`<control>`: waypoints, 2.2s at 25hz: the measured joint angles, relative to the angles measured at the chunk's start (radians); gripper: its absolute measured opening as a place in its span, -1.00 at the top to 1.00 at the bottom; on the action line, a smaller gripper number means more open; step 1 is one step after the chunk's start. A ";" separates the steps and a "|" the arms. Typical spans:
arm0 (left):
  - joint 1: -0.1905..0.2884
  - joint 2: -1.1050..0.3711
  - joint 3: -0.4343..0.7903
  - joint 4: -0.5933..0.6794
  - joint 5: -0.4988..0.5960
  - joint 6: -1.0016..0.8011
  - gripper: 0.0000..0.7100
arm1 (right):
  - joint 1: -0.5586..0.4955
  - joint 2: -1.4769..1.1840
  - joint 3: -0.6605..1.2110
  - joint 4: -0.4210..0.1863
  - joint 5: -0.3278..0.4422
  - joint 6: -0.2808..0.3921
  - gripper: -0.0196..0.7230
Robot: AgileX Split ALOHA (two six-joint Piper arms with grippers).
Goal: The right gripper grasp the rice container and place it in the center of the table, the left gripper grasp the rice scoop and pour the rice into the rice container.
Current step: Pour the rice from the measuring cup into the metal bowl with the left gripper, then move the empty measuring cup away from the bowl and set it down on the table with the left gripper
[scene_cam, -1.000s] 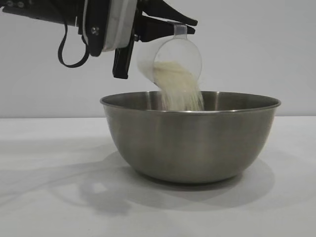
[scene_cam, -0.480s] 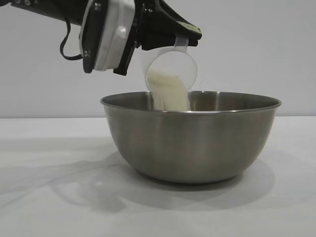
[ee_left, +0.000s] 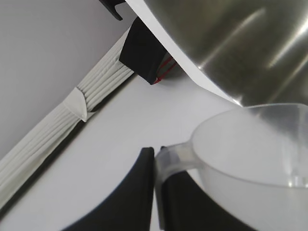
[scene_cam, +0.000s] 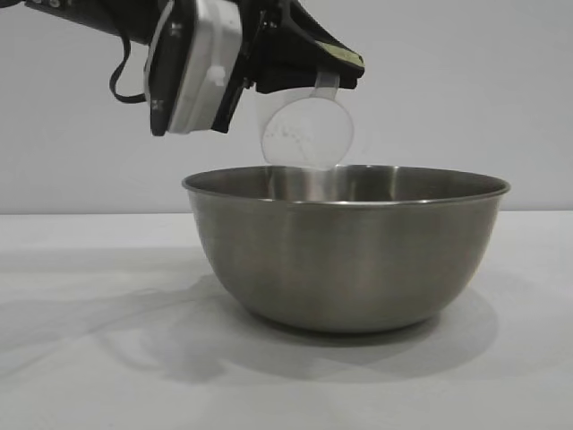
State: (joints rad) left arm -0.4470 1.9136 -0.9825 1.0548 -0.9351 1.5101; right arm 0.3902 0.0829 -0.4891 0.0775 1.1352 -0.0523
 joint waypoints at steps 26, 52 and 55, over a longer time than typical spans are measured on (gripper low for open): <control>0.123 -0.039 0.317 -1.146 -0.075 -1.351 1.00 | 0.000 0.000 0.000 0.000 0.000 0.004 -0.02; 0.123 0.139 0.533 -1.105 -0.201 -1.408 0.46 | 0.000 0.000 0.000 0.000 0.000 0.004 -0.02; 0.123 0.139 0.575 -1.104 -0.201 -1.429 0.44 | 0.000 0.000 0.000 0.000 0.000 0.004 -0.02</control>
State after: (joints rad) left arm -0.3236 2.0527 -0.4074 -0.0494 -1.1363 0.0816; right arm 0.3902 0.0829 -0.4891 0.0775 1.1352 -0.0485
